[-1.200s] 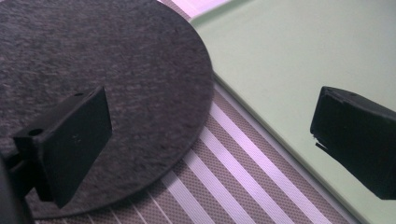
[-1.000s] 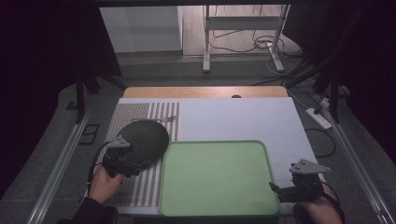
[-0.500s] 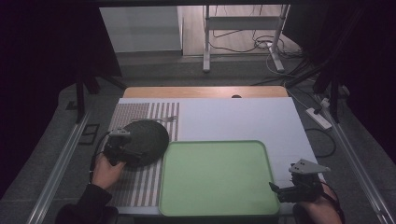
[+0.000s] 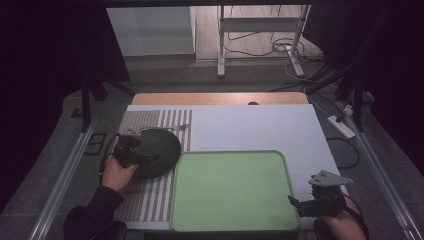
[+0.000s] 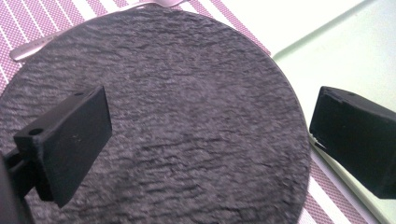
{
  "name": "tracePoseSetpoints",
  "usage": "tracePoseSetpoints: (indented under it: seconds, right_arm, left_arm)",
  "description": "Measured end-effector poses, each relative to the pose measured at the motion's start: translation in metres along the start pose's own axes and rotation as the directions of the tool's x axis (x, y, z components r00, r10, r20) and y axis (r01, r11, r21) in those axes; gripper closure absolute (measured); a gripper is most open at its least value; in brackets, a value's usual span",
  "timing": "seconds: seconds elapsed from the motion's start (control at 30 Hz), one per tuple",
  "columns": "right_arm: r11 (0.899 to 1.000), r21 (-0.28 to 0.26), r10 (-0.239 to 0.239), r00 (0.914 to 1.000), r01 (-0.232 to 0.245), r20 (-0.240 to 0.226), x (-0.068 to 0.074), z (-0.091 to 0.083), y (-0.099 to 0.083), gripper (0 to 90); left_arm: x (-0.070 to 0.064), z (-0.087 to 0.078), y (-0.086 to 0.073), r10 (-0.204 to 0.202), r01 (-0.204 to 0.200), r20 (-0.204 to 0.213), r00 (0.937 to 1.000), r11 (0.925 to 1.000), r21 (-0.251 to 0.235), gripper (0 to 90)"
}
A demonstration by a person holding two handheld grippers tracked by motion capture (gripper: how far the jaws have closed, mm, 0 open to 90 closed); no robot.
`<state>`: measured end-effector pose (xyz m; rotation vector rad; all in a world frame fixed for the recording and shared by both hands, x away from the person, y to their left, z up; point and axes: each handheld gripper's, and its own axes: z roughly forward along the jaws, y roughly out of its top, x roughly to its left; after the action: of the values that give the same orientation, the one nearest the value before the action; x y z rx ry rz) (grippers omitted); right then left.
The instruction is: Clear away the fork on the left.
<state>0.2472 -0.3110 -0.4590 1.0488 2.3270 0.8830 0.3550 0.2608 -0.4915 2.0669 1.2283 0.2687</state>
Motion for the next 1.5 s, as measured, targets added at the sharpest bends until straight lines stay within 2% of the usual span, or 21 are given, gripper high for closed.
tracePoseSetpoints:
  seconds: [0.43, 0.77, 0.93, 1.5]
  right_arm:
    - [1.000, 0.001, -0.002, 1.0000, 0.002, 0.000, 0.000, 0.000, 0.000, 0.0]
    - [1.000, 0.002, -0.007, 1.0000, 0.007, -0.001, 0.000, 0.000, 0.000, 0.0]
    - [1.000, 0.005, -0.011, 0.9999, 0.011, -0.001, 0.000, 0.001, 0.000, 0.0]
    - [1.000, 0.003, -0.011, 0.9999, 0.011, -0.004, 0.001, 0.001, 0.000, 0.0]
  left_arm:
    - [0.017, 0.015, 0.020, 0.003, -0.003, -0.018, 0.9998, 0.9995, 0.030, 0.0]
    - [0.030, 0.027, 0.034, -0.017, 0.019, -0.033, 0.9993, 0.9988, 0.046, 0.0]
    - [0.036, 0.034, 0.041, -0.017, 0.018, -0.025, 0.9995, 0.9984, 0.054, 0.0]
    - [0.059, 0.054, 0.060, -0.029, 0.034, -0.053, 0.9982, 0.9956, 0.087, 0.0]
